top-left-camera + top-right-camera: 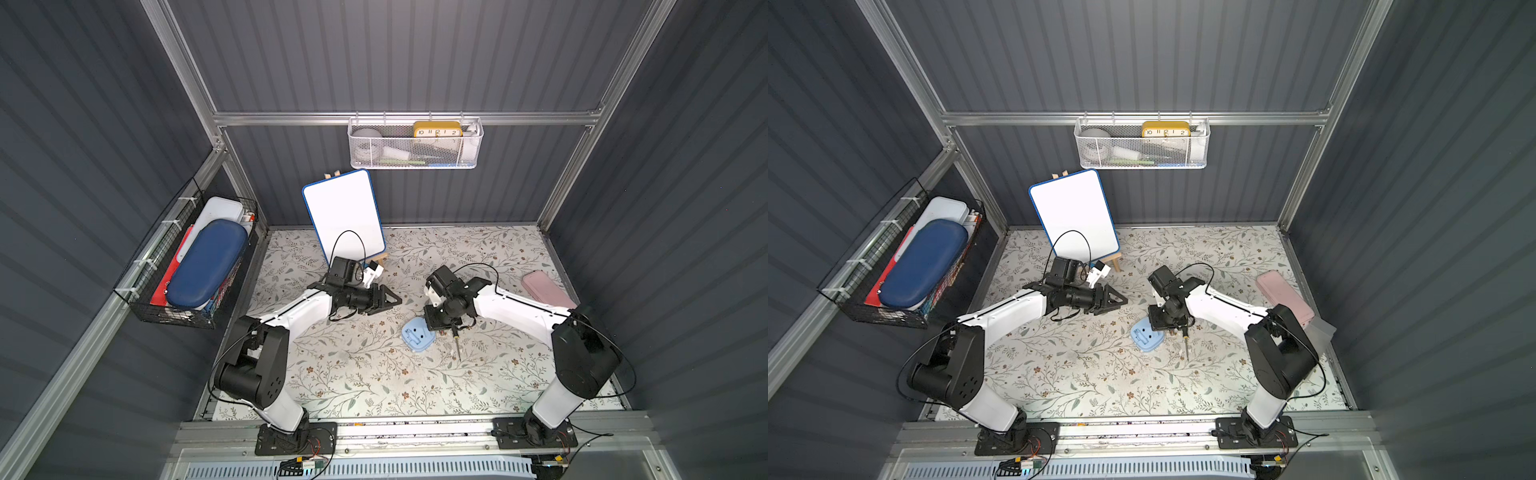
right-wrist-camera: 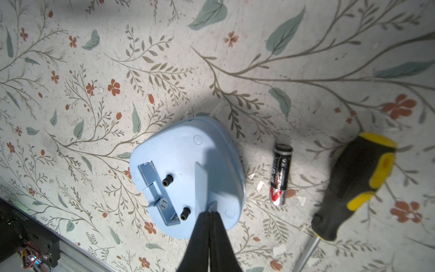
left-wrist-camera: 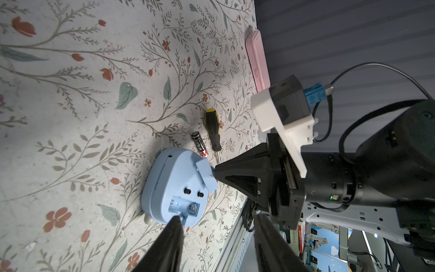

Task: Remove the battery from the alarm
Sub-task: Pick up the cover from the alarm.

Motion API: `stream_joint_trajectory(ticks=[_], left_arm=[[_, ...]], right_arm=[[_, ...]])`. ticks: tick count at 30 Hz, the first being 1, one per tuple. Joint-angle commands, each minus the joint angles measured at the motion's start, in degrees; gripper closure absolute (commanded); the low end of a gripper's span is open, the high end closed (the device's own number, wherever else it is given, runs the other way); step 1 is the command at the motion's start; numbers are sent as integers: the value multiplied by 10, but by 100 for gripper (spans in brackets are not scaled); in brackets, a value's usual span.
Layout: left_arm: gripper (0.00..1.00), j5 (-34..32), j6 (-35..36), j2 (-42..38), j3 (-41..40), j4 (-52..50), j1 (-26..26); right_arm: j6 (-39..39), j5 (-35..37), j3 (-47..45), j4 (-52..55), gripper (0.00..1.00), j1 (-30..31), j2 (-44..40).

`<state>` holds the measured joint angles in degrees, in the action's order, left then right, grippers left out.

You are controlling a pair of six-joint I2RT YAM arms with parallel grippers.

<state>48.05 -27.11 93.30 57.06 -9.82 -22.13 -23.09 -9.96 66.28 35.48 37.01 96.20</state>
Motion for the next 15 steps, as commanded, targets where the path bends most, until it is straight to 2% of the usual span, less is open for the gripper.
stream_joint_trajectory(ticks=[1,6,10,15], left_arm=[[48,14,5,10,5,8,2],[49,7,5,28,12,15,2],[55,-25,33,64,50,-4,-10],[77,-105,109,140,151,-82,-41]], right_arm=[[-6,11,-5,13,93,1,-16],[-8,24,-10,17,93,0,-28],[-15,30,-37,11,93,-5,-58],[-22,16,-82,10,94,-6,-105]])
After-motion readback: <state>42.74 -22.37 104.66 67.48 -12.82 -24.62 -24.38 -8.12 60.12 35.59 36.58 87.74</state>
